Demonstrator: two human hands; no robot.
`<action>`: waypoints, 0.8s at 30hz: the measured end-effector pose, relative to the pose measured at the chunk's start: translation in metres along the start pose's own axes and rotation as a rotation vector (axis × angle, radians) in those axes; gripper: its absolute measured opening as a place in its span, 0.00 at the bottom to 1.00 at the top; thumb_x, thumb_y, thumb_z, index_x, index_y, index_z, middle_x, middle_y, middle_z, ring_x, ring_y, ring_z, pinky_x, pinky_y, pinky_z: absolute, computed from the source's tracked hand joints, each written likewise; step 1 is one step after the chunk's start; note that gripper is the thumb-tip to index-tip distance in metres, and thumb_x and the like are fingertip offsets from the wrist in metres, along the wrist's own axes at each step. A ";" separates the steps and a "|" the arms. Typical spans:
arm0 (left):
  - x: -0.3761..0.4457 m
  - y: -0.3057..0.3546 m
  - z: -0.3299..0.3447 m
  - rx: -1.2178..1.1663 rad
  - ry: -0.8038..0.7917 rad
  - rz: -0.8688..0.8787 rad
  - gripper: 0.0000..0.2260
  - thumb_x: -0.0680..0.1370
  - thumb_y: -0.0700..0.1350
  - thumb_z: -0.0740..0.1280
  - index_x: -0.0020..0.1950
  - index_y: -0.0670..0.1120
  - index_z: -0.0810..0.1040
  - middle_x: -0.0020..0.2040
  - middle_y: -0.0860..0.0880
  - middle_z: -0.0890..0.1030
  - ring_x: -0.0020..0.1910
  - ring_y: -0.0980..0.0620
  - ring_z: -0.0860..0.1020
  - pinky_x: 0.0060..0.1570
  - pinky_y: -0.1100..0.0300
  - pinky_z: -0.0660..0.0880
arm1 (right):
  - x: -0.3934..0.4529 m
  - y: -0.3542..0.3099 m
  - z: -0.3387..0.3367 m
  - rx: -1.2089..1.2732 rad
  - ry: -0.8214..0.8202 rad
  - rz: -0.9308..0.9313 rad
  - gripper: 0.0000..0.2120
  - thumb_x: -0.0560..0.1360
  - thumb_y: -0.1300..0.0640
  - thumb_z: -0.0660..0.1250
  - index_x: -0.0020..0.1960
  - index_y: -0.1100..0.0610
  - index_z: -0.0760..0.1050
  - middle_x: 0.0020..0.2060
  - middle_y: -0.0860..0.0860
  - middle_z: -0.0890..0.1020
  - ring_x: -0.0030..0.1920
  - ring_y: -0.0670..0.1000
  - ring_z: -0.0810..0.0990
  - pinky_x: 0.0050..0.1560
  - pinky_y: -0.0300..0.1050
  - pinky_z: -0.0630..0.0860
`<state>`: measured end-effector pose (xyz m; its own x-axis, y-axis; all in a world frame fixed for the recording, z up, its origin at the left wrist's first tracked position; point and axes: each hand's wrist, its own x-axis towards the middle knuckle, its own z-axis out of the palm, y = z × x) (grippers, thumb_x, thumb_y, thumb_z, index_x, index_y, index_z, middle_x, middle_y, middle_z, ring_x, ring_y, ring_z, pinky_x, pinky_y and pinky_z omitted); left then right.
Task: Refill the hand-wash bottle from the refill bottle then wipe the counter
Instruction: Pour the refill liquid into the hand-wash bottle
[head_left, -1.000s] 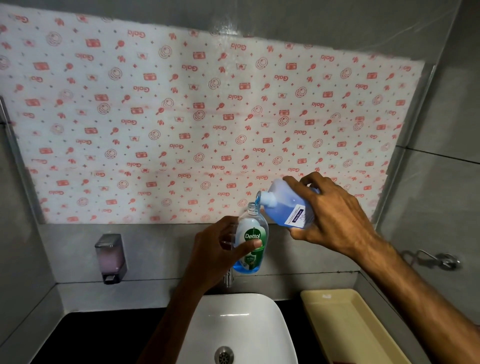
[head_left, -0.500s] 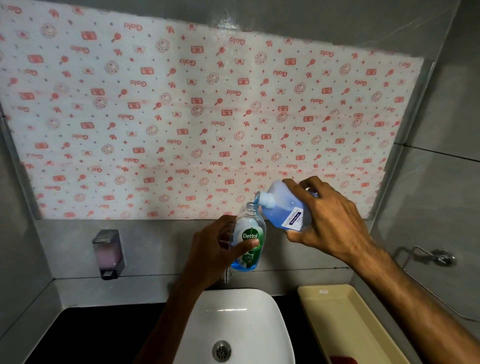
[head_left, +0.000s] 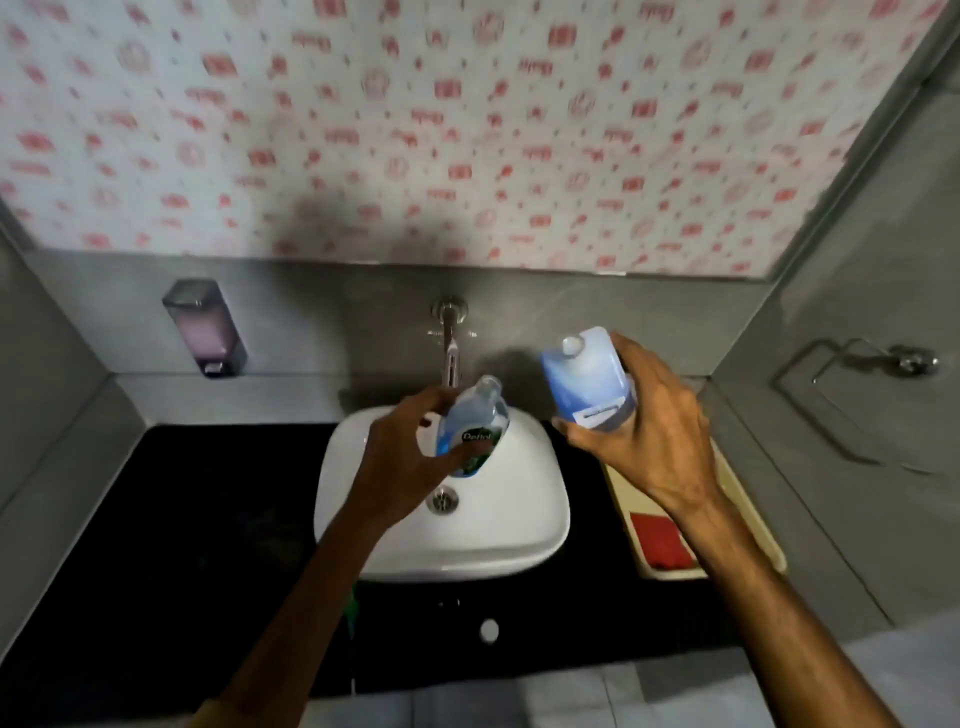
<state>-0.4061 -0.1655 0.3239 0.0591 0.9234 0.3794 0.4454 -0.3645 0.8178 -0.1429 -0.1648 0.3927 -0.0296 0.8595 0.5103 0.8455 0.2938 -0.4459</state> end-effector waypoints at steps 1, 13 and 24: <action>-0.014 -0.012 0.006 0.018 -0.011 -0.029 0.22 0.70 0.58 0.77 0.60 0.55 0.78 0.52 0.63 0.81 0.52 0.66 0.78 0.50 0.76 0.71 | -0.015 0.011 0.011 0.037 -0.021 0.065 0.43 0.58 0.40 0.81 0.70 0.45 0.70 0.61 0.46 0.82 0.59 0.54 0.82 0.52 0.47 0.80; -0.192 -0.152 0.086 0.099 -0.235 -0.478 0.22 0.70 0.45 0.80 0.60 0.53 0.76 0.56 0.55 0.78 0.55 0.57 0.79 0.56 0.68 0.74 | -0.211 0.137 0.129 0.128 -0.325 0.645 0.46 0.57 0.48 0.86 0.70 0.57 0.71 0.58 0.56 0.84 0.58 0.59 0.84 0.54 0.51 0.82; -0.197 -0.199 0.117 0.196 -0.224 -0.630 0.21 0.71 0.39 0.78 0.60 0.48 0.77 0.56 0.49 0.80 0.56 0.50 0.79 0.58 0.53 0.78 | -0.231 0.154 0.194 0.246 -0.460 0.702 0.46 0.62 0.51 0.84 0.73 0.54 0.64 0.64 0.54 0.79 0.64 0.58 0.79 0.60 0.52 0.80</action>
<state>-0.4015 -0.2607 0.0359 -0.0902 0.9621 -0.2572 0.6074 0.2578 0.7514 -0.1098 -0.2367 0.0635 0.1975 0.9437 -0.2655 0.6119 -0.3302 -0.7187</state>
